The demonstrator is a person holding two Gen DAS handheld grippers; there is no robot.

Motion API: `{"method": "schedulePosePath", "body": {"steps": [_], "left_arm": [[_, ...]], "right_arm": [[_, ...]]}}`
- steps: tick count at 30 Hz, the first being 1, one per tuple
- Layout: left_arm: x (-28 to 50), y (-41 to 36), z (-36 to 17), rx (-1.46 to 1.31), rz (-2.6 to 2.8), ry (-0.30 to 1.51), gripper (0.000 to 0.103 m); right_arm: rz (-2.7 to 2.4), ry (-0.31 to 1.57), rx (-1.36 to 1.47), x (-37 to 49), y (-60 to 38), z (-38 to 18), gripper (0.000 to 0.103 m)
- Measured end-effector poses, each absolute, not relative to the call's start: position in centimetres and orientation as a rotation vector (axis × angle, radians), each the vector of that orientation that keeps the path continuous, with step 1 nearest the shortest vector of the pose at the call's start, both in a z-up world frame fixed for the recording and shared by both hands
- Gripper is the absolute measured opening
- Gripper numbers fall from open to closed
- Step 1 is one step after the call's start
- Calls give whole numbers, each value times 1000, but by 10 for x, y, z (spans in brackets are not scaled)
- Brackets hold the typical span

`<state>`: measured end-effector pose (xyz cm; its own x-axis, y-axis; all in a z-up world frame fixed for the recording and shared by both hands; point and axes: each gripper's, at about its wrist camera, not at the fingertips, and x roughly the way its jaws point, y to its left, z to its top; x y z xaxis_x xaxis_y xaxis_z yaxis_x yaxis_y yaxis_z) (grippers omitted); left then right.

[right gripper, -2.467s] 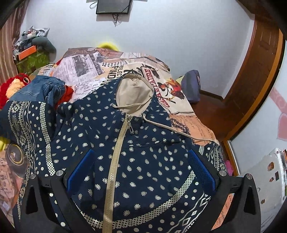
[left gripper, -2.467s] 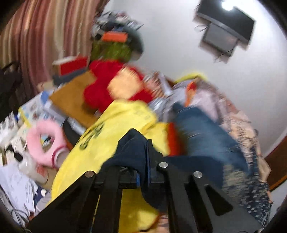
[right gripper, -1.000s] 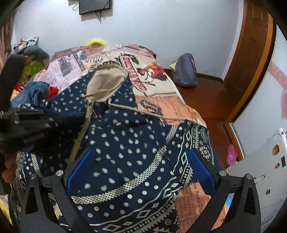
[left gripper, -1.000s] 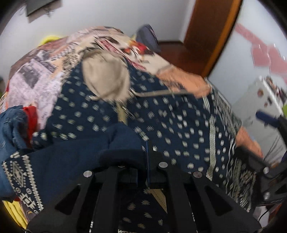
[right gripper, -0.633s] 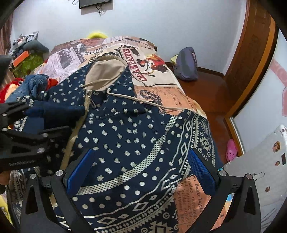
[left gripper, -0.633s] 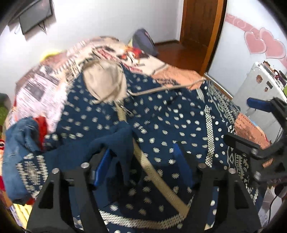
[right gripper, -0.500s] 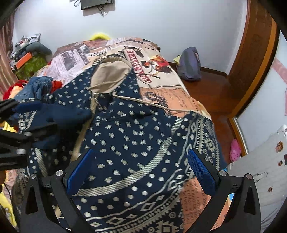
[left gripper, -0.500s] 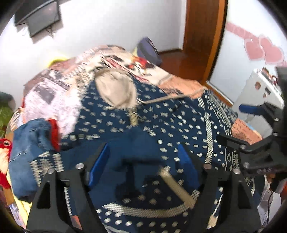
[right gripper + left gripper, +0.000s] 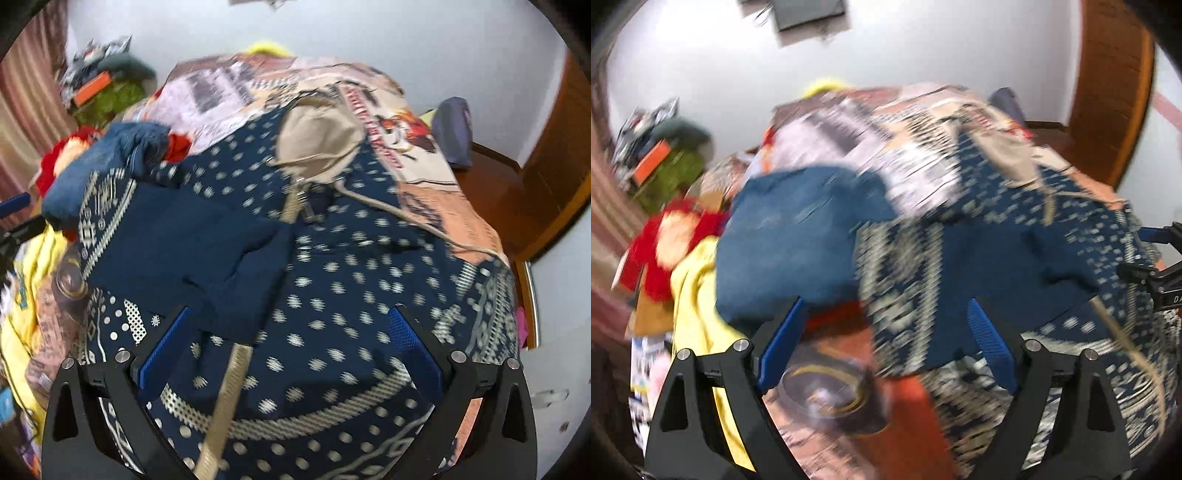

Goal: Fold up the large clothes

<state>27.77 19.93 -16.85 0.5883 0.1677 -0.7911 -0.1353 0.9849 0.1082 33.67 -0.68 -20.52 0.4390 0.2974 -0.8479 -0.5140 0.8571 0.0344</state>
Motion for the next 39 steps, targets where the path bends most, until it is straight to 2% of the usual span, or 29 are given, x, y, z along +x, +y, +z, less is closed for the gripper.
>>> {"method": "schedulePosePath", "body": {"steps": [4,6,8,13,18,19,31,36,39], "left_arm": [[263,227,-197,-8,222,981,89],[258,235,-213,-24,233,1007,89],[253,240,-229,-57,233,1036,89],[248,238,-257,-118,224,1084,89],[248,229,-273,-152,207,1111,89],[249,226,-275,-152,204,1112,89],[279,206,-283,-151,231,1123,89],[292,205,-289,-125,297,1124,88],[299,207,-292,-162,308,1120,89]], "right_arm": [[529,1020,-334,340,23,-223,101],[526,1021,-366,342,36,-231,95],[531,1029,-386,345,45,-237,84],[569,1031,-393,352,60,-246,43],[580,978,-409,350,64,-236,14],[574,954,-404,349,61,-230,11],[509,728,-138,375,-6,-126,8],[435,692,-57,383,-42,-117,8],[420,740,-14,388,-59,-129,8]]}}
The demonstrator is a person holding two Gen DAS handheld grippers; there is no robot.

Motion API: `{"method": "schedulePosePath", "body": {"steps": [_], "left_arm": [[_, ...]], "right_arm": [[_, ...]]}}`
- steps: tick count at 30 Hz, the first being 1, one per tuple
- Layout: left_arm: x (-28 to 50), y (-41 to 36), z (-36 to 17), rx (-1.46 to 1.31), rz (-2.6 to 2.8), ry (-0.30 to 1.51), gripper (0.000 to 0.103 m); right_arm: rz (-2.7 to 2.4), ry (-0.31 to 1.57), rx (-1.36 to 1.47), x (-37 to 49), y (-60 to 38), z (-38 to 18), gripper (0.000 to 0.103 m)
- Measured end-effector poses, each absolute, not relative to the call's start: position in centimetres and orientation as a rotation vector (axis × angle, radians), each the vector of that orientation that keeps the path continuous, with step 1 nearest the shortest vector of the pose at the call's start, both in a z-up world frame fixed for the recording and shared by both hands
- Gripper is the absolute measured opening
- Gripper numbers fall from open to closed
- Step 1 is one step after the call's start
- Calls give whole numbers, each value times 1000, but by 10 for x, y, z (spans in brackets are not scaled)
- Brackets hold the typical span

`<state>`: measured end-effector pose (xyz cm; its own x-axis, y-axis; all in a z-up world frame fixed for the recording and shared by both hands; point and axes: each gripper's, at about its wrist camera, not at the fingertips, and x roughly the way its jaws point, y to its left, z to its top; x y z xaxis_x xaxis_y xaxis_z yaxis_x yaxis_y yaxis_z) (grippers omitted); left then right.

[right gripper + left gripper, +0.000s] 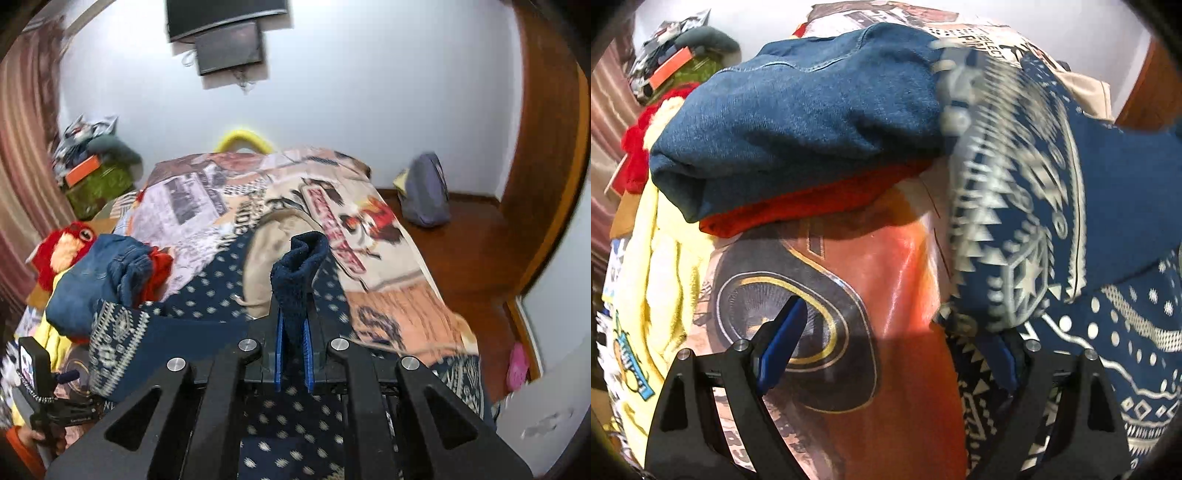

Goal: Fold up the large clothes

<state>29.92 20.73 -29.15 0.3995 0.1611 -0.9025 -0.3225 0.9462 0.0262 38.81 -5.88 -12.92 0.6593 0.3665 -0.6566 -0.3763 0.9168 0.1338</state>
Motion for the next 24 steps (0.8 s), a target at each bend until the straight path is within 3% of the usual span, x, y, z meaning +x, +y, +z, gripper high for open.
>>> {"method": "schedulePosePath", "body": {"steps": [14,18,24], "left_arm": [[296,220,-285,-183,424,1064,90],[298,213,-288,-159,424,1078,90],[283,203,-274,-81,393,1077,90]], "right_arm": [[341,1078,104,396,-127,-237,8],[331,1103,52,390,-129,-247,8],[282,1088,-39,382,-136,-246,16]]}}
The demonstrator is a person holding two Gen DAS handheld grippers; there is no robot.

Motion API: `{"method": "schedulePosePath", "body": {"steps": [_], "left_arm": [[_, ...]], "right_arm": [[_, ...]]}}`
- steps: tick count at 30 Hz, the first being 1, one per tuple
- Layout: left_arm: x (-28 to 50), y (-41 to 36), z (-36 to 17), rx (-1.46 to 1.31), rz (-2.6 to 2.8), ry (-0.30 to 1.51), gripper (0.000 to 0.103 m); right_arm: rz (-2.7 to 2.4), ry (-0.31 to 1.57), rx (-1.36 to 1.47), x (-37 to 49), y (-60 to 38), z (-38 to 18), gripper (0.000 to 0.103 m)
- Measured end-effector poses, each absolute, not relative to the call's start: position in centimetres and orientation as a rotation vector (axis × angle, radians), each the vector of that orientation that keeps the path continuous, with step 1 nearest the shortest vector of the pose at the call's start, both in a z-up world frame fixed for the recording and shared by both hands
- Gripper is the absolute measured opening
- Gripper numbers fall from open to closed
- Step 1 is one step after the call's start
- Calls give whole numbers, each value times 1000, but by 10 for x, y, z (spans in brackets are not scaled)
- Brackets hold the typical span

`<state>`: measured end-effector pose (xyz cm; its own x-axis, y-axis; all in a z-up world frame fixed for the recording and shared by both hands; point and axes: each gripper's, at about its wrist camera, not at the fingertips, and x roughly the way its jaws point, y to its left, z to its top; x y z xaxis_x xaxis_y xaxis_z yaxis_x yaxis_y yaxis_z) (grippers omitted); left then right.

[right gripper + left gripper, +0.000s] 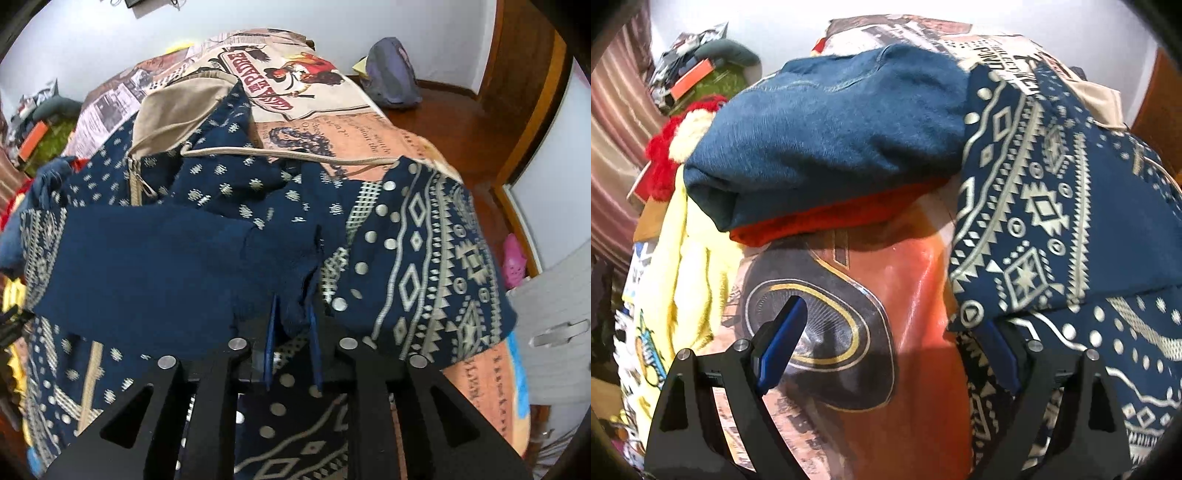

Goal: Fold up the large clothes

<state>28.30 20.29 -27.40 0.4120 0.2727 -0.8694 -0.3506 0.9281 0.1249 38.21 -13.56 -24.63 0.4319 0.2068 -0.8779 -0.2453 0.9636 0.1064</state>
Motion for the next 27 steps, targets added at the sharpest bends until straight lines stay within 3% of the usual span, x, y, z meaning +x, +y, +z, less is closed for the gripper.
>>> {"method": "schedulePosePath", "body": {"steps": [5,10,15,19,27], "left_arm": [[270,193,-245,-44,348,1021,90],[264,180,-196,-19,315,903,90],[276,167,-159,-43,259,813,90],[294,152,-144,-53,209,770,90],[342,110,-153,-99,79,793,90]], "right_arm": [[249,1045,-59,375,-154,-226,19],[220,954,31,371,-181,-195,50],[197,882,131,365,-214,-167,60],[146,845,173,366,-236,-161,77],[62,1038,348,386,-292,-225,80]]}}
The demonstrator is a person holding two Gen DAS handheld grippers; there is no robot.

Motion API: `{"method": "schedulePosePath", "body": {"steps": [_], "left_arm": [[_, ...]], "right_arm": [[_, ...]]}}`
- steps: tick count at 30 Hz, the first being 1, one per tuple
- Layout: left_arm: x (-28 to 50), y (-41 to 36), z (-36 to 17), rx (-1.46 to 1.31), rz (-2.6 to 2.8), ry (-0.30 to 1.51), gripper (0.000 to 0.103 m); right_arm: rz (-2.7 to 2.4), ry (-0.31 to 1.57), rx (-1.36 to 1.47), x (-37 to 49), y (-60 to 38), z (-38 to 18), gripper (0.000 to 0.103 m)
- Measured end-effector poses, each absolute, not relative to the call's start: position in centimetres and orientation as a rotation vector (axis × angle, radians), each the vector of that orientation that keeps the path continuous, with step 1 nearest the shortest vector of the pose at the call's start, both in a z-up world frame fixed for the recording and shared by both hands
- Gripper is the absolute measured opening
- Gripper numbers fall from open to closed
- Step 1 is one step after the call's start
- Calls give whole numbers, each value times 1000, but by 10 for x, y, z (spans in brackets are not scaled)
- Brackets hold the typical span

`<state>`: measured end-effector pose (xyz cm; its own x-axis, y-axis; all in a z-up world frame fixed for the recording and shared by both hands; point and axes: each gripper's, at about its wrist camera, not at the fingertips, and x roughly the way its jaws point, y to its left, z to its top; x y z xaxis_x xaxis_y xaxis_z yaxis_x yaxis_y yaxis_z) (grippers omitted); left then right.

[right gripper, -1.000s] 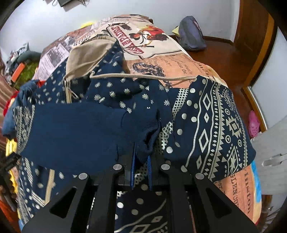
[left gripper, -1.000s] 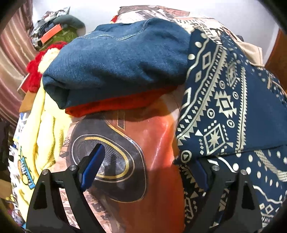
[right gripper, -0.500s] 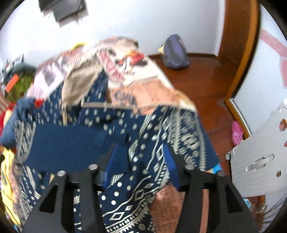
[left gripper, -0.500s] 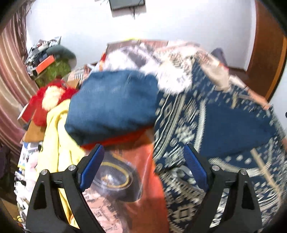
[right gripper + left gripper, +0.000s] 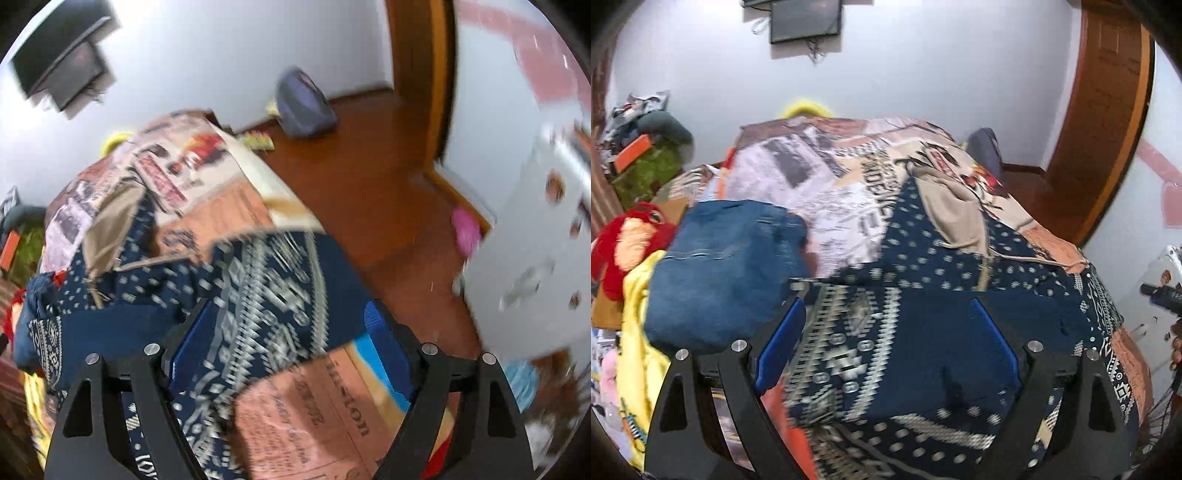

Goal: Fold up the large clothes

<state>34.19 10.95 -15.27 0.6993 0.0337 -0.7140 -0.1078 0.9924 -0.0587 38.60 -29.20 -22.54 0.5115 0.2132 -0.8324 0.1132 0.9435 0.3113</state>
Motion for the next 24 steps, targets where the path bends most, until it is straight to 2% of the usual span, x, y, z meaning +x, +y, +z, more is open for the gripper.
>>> {"method": "schedulePosePath", "body": {"steps": [6,16,19,20,22,23,24], "left_arm": [[363,80,-178,-73,32,852,90],[369,69,-208,-31,27,907,90],[371,73,-214,-53,35,923,90],[370,74,-215,-62,38,926,90],[369,78,-216,-79,41,932,90],[368,79,-216,-80,44,931,90],[367,80,-216,-79,47,930,90]], "right_arm": [[76,1194,616,395,-322,-287,80],[32,1184,753,431,-331,-316,82],[1,1183,780,439,-335,-318,80],[-10,1178,771,442,-333,-316,75],[-34,1164,735,446,-329,-311,53],[-43,1150,705,446,-325,-305,46],[-42,1138,683,447,-323,-301,29]]}}
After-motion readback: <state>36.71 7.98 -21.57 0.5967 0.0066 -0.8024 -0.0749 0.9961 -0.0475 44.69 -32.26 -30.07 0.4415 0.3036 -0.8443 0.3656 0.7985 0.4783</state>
